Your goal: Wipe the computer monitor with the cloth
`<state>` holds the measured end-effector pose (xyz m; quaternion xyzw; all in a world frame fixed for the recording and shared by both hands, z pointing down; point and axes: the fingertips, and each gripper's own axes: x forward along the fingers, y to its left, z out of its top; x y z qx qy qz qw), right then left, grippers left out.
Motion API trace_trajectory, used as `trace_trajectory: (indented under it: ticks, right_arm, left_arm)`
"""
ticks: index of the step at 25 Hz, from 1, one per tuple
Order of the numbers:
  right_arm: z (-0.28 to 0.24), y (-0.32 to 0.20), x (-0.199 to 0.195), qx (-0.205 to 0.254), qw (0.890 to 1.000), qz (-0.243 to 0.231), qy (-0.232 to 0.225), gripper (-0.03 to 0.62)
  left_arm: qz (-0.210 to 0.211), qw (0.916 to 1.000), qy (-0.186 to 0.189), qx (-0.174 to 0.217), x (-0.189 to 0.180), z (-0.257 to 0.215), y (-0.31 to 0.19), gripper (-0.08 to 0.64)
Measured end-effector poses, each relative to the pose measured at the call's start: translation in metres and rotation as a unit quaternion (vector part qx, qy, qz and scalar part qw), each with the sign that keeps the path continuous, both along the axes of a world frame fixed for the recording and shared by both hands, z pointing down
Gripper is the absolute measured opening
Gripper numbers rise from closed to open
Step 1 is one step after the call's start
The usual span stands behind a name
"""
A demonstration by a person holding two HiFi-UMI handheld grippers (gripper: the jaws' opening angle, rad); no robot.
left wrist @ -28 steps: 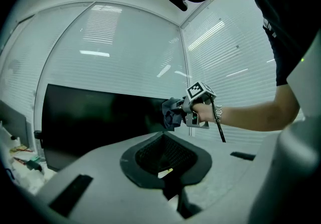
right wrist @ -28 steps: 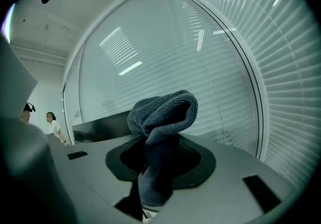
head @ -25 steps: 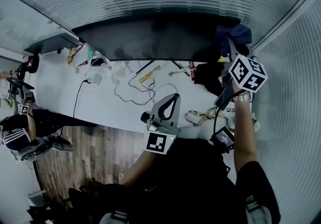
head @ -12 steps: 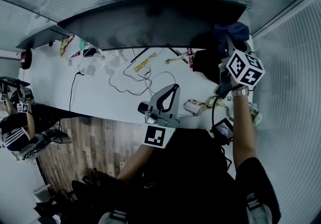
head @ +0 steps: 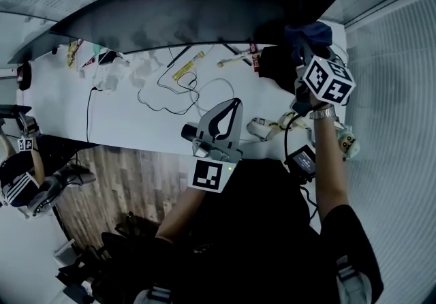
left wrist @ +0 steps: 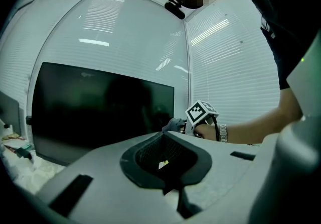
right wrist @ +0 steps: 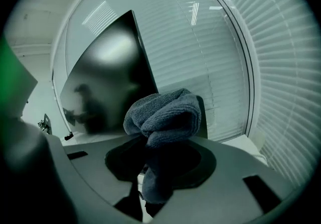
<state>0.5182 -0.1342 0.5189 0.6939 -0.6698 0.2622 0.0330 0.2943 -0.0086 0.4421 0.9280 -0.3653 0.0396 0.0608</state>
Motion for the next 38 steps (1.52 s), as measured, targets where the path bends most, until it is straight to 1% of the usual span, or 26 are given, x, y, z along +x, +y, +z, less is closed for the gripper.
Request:
trace_trajectory:
  ticks: [5, 12, 17, 23, 30, 38]
  right_arm:
    - [0.027, 0.000, 0.001, -0.022, 1.000, 0.002, -0.006, 0.126]
    - [0.064, 0.004, 0.000, -0.056, 0.998, 0.000, -0.011, 0.126]
    - [0.086, 0.005, -0.003, -0.084, 0.996, 0.010, -0.018, 0.126]
    - [0.111, 0.006, -0.004, -0.107, 0.994, 0.010, -0.019, 0.126]
    - [0.121, 0.007, -0.004, -0.112, 0.994, 0.008, -0.018, 0.126]
    - [0.126, 0.008, -0.007, -0.118, 0.993, 0.019, -0.020, 0.126]
  left_arm:
    - [-0.006, 0.9999, -0.003, -0.009, 0.001, 0.010, -0.008, 0.006]
    - [-0.011, 0.9999, -0.010, -0.008, 0.002, 0.019, -0.017, 0.006]
    - [-0.028, 0.9996, -0.004, -0.011, -0.007, 0.019, -0.026, 0.006]
    - [-0.040, 0.9991, -0.007, -0.013, -0.011, 0.024, -0.024, 0.006]
    - [-0.054, 0.9983, -0.007, -0.019, -0.018, 0.025, -0.019, 0.006]
    - [-0.054, 0.9983, -0.010, -0.021, -0.024, 0.025, -0.013, 0.006]
